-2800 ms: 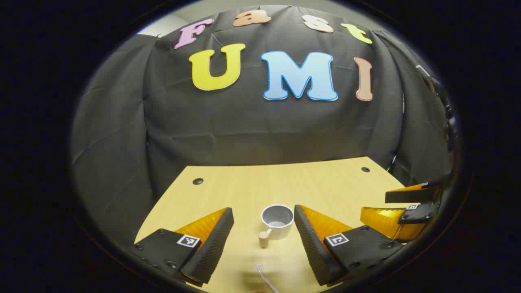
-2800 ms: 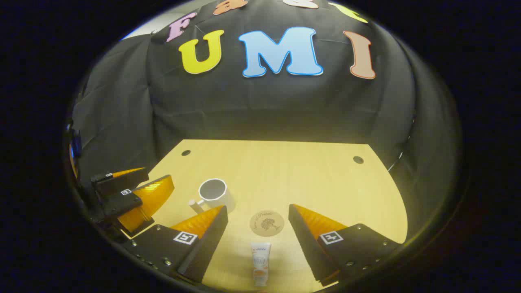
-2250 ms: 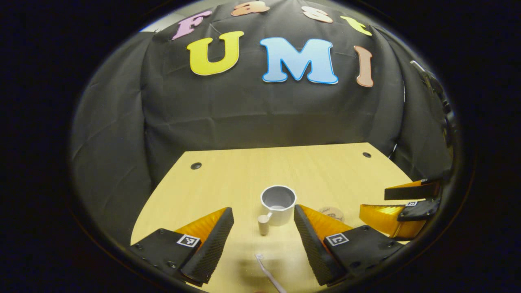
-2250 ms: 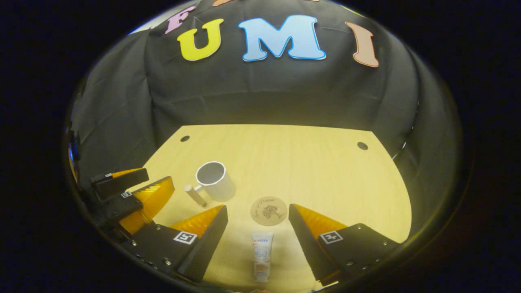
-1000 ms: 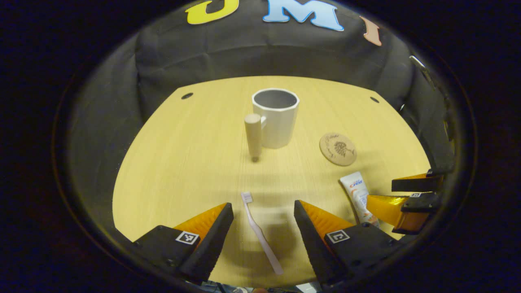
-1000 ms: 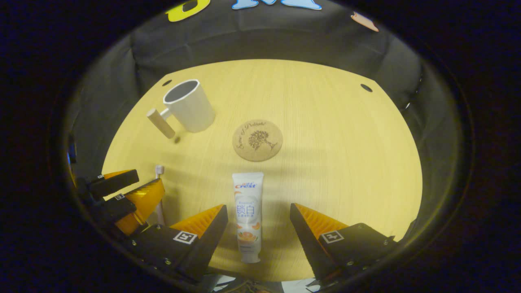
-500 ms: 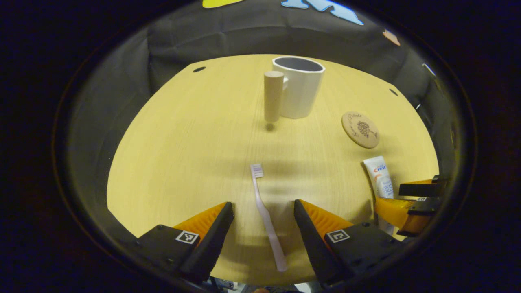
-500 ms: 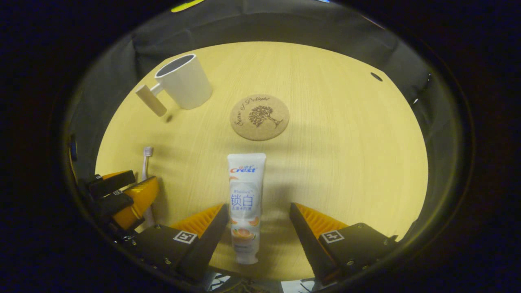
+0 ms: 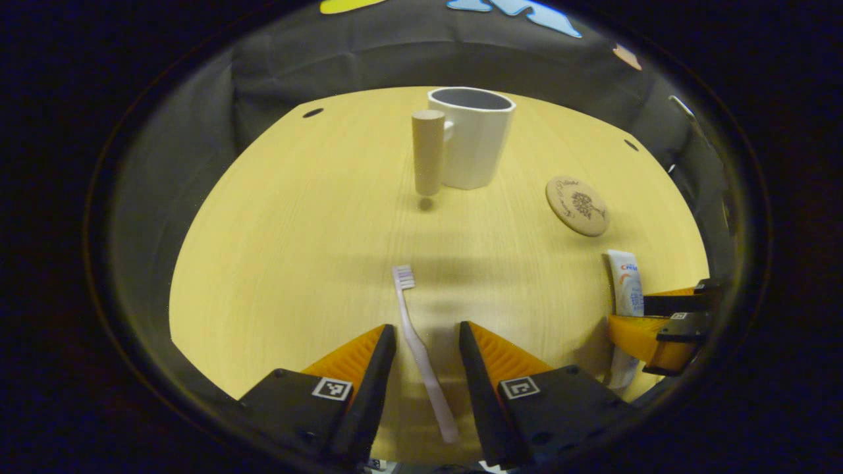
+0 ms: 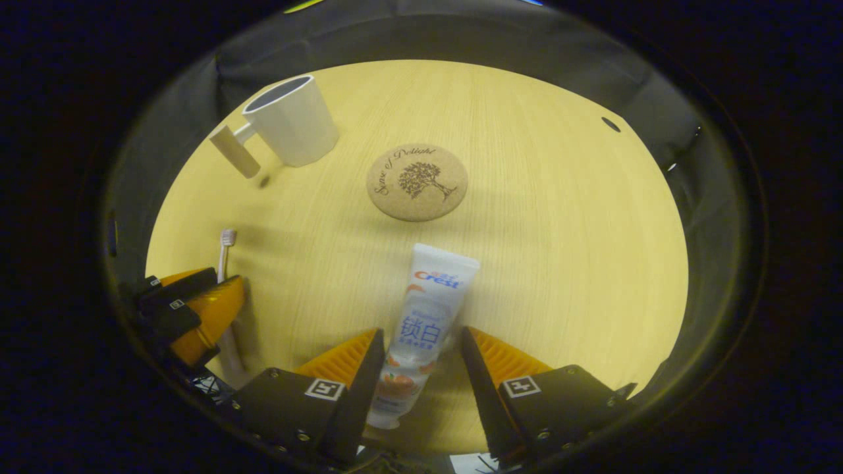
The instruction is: Put the toothbrush and toothpaste on the desktop into the cup, then pick up the cup and place it on the coaster on the desktop.
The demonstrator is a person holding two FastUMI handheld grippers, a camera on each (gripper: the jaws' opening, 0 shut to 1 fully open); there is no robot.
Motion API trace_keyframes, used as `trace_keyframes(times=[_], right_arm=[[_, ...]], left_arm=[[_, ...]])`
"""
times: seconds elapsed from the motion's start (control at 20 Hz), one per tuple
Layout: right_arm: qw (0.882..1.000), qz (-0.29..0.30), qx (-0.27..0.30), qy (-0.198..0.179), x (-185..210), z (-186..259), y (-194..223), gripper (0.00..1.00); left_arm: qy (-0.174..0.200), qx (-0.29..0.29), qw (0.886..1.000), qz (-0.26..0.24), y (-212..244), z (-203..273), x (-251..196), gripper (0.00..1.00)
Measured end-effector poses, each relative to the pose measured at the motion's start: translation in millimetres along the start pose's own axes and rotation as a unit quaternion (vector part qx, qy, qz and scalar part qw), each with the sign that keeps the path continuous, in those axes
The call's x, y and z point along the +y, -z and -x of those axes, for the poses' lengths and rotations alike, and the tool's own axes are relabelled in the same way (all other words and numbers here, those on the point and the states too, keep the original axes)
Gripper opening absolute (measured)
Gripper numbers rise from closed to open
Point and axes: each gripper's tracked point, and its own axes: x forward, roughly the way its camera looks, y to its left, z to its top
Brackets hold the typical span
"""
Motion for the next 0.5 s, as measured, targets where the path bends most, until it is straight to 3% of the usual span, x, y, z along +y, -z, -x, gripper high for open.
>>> trace_keyframes(times=[0.15,0.2,0.25,0.3,0.35,0.4,0.45,0.5], right_arm=[[1.000,0.004,0.013,-0.002,0.7,-2.4,4.0,0.63],[1.000,-0.004,0.018,-0.003,3.4,-7.5,6.9,0.52],[1.000,0.000,0.019,-0.003,2.5,-1.7,4.0,0.42],[1.000,0.002,0.024,-0.001,0.9,-0.6,4.6,0.42],[1.000,-0.005,0.028,-0.001,3.1,-1.8,6.2,0.35],[0.999,-0.007,0.031,-0.003,3.1,-0.9,4.8,0.29],[0.999,-0.012,0.031,-0.002,2.4,-0.1,2.6,0.29],[0.999,-0.024,0.028,-0.001,4.0,-0.2,1.9,0.16]], left_arm=[[0.004,0.000,1.000,-0.012,0.0,-1.2,-2.6,0.59],[0.004,-0.007,1.000,-0.012,-2.6,-1.8,-4.0,0.59],[0.004,-0.004,1.000,-0.015,-1.5,-2.9,-5.6,0.32],[0.004,-0.003,1.000,-0.022,-1.1,-3.7,-5.5,0.25],[0.003,-0.009,1.000,-0.026,-3.2,-1.9,-6.4,0.24],[0.001,-0.006,1.000,-0.025,-1.5,-4.2,-7.5,0.18],[0.000,-0.011,1.000,-0.025,-3.4,-4.7,-7.2,0.12],[0.000,-0.009,1.000,-0.024,-4.9,-6.0,-8.1,0.16]])
